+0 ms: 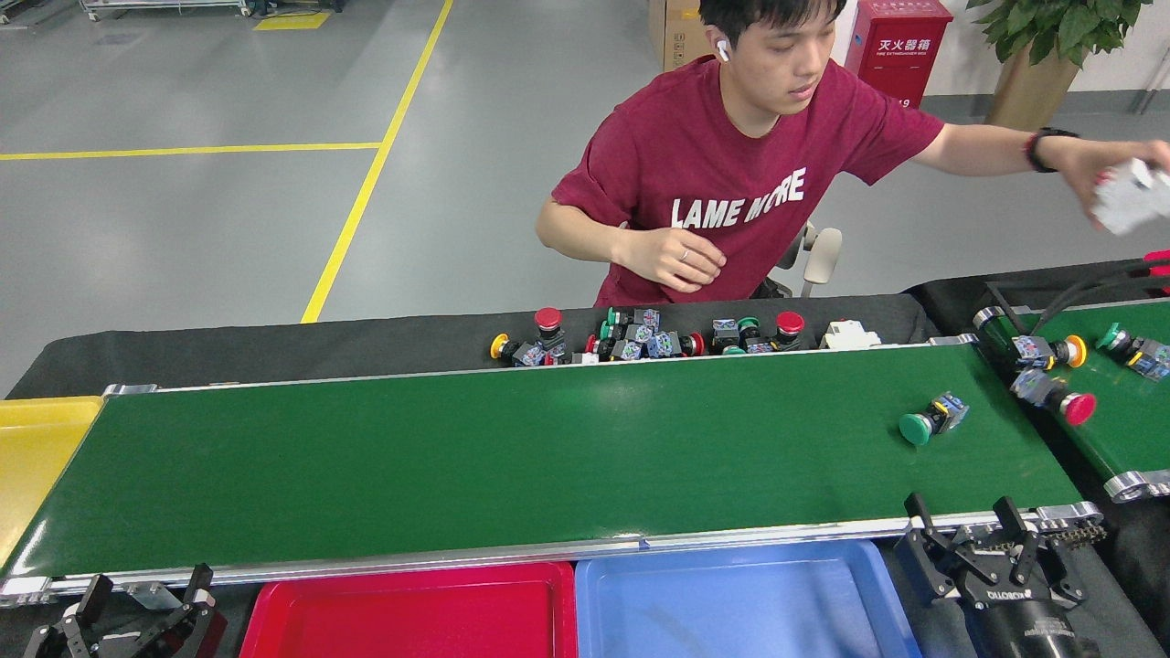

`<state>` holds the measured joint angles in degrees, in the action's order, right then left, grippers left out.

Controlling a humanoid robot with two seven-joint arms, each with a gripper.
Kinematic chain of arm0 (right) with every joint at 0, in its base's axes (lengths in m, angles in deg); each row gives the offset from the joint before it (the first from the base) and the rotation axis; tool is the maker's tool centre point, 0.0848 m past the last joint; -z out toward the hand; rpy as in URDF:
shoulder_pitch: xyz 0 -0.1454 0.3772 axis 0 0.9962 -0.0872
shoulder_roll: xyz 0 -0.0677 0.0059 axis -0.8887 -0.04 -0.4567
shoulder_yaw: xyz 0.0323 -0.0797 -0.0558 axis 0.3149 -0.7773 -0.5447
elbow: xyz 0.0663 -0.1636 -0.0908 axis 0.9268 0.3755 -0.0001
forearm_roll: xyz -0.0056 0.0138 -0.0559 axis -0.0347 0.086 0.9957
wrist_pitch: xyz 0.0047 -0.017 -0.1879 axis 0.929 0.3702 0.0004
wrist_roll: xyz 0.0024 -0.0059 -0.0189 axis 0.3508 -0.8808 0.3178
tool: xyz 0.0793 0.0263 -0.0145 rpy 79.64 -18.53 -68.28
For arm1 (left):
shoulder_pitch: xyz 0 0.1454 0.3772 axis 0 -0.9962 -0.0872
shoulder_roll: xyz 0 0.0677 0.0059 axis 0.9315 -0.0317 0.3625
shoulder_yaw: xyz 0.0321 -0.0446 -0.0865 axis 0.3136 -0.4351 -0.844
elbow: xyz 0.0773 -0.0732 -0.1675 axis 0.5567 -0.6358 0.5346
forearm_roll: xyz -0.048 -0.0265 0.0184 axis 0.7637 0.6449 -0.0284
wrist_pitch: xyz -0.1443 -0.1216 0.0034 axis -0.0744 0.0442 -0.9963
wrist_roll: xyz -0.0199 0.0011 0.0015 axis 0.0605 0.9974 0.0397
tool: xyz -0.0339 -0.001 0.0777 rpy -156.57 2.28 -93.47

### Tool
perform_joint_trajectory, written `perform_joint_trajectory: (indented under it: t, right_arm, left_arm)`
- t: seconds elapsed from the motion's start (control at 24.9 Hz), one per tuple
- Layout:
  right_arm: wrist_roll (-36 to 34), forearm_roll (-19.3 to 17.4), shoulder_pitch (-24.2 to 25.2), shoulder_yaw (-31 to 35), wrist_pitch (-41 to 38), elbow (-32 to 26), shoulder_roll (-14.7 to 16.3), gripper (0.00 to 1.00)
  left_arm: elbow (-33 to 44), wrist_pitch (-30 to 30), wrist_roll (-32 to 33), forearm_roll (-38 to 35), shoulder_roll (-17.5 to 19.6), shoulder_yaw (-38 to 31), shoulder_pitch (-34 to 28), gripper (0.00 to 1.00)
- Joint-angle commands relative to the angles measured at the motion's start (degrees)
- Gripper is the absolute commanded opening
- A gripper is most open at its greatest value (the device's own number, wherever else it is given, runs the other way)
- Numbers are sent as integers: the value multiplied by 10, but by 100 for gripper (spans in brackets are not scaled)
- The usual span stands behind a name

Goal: Pick switch part from conveyor to tray

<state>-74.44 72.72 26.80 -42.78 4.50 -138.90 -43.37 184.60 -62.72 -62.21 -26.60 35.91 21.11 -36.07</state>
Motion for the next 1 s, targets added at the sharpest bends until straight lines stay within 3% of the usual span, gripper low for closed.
perform_joint_trajectory:
  t: [0.0, 0.2, 0.36, 0.48, 0.52, 0.56, 0.64, 0.72, 0.96]
  right_arm:
    - [2, 21, -51, -9, 31, 49, 6, 97]
    - [-3, 42, -161, -60, 92, 192, 11, 97]
    - [-4, 42, -218, -127, 141, 277, 18, 97]
    - [-9, 42, -233, -161, 146, 316, 19, 94]
    - [-9, 41, -235, -172, 144, 323, 21, 83]
    - [-9, 35, -235, -184, 133, 323, 33, 61]
    - [-10, 9, -236, -189, 56, 320, 52, 5]
    - [-8, -18, -234, -189, 15, 314, 50, 2]
    - [-5, -24, -228, -190, 13, 286, 55, 2]
  left_arm:
    - [6, 0, -5, 1, 6, 1, 4, 100]
    - [4, 0, -5, 0, 6, 1, 8, 100]
    - [2, 0, -5, -1, 7, 2, 18, 100]
    - [2, 0, -5, -1, 7, 2, 19, 100]
    - [2, 0, -5, -1, 7, 2, 19, 100]
    - [2, 0, -5, -1, 7, 2, 19, 100]
    - [2, 0, -5, -2, 7, 2, 19, 100]
    - [2, 0, -5, -2, 7, 2, 19, 100]
    - [2, 0, -5, -1, 7, 1, 18, 100]
